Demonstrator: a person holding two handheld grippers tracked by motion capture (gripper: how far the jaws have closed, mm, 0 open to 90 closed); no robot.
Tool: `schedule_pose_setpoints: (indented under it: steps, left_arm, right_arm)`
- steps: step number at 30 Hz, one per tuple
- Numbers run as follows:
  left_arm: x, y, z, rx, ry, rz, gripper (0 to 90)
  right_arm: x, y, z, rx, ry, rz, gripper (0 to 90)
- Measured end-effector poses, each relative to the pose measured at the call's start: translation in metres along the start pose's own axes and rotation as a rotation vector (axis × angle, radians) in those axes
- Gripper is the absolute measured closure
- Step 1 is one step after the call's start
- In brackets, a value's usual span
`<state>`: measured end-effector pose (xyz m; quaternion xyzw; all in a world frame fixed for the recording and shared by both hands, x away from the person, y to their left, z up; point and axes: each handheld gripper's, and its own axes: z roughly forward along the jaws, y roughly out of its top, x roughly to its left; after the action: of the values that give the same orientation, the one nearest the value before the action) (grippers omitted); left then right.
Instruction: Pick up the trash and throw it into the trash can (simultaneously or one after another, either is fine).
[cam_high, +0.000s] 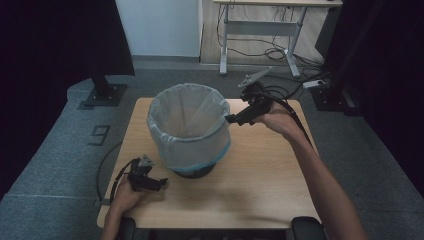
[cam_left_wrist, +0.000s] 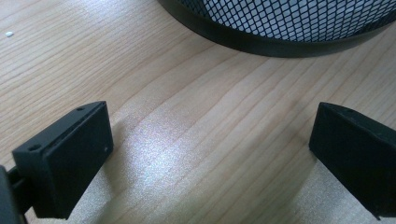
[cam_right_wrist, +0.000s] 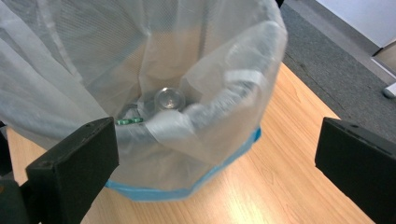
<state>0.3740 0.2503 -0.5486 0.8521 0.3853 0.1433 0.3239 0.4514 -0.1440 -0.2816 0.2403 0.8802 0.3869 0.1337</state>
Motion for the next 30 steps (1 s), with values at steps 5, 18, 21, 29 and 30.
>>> schedule_pose_setpoints:
  steps: [5, 18, 21, 29, 30]
  left_arm:
    - [0.0, 0.0, 0.0, 0.0, 0.0, 0.0, 0.0]
    - [0.0, 0.0, 0.0, 0.0, 0.0, 0.0, 0.0]
    - [0.0, 0.0, 0.0, 0.0, 0.0, 0.0, 0.0]
    - [0.0, 0.0, 0.0, 0.0, 0.0, 0.0, 0.0]
    - [0.0, 0.0, 0.0, 0.0, 0.0, 0.0, 0.0]
  right_arm:
    - [-0.006, -0.011, -0.006, 0.009, -0.028, 0.006, 0.0]
    - [-0.026, -0.043, -0.023, -0.008, -0.088, 0.07, 0.0]
    - [-0.029, -0.048, -0.026, -0.014, -0.096, 0.081, 0.0]
    - [-0.044, -0.07, -0.036, -0.02, -0.151, 0.118, 0.0]
    - [-0.045, -0.073, -0.038, -0.021, -0.157, 0.122, 0.0]
